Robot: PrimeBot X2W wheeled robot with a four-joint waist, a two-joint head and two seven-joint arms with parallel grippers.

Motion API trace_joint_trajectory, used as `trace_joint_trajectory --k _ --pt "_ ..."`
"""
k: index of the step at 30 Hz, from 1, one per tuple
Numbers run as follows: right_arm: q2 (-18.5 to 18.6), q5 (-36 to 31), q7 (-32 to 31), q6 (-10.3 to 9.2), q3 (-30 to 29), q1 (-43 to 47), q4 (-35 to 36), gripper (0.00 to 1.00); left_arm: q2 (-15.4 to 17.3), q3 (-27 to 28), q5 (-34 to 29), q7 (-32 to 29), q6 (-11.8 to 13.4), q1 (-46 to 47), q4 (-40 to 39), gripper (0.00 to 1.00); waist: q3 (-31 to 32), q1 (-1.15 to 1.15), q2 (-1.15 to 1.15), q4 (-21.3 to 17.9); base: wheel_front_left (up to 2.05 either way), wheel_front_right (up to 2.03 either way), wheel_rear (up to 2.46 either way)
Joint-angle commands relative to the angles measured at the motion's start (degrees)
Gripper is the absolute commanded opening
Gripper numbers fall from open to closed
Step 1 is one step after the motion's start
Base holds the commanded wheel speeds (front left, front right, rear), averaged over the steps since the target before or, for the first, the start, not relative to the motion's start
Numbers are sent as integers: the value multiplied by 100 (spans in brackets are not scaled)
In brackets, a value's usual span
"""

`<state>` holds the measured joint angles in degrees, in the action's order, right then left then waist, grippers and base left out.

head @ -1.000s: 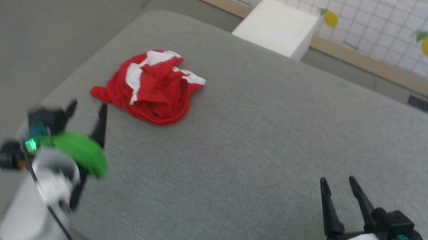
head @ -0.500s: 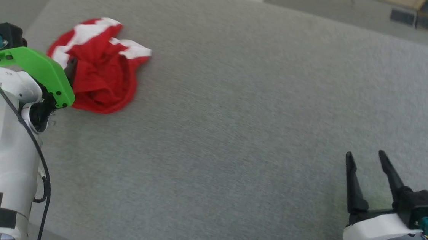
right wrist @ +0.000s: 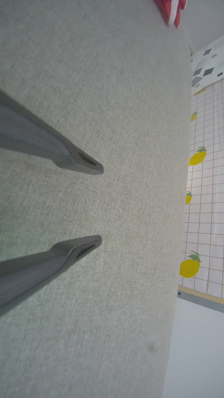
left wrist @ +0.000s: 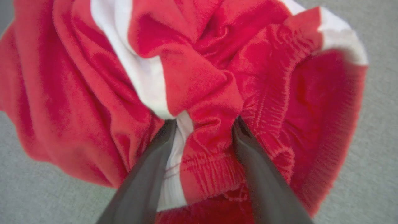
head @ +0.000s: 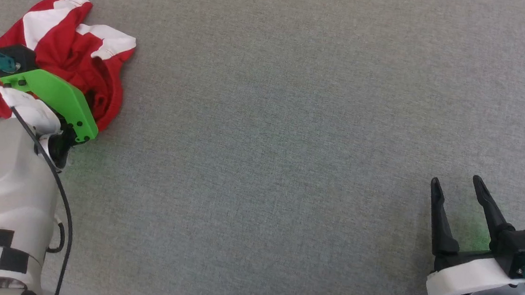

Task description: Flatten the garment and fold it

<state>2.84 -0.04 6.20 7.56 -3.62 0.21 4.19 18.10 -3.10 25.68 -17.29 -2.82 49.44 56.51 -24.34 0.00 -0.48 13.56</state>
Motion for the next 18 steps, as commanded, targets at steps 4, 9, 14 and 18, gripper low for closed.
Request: trace_joint_trajectory --k 4,9,14,18 --pt "4 52 44 -8 76 -55 -67 100 14 -175 -213 657 -135 52 36 0 190 0 48 5 0 0 0" --pt "4 261 229 -8 178 -69 -373 100 252 -355 -391 1472 -310 319 -153 0 634 0 48 -19 0 0 0" --pt "4 528 477 -8 286 -79 -767 100 444 -677 -408 1842 -447 794 -598 0 1131 0 48 -99 0 0 0" --pt "4 730 639 -8 357 -80 -1058 100 521 -1215 14 1857 -463 1196 -1309 0 1454 0 48 -224 0 0 0"
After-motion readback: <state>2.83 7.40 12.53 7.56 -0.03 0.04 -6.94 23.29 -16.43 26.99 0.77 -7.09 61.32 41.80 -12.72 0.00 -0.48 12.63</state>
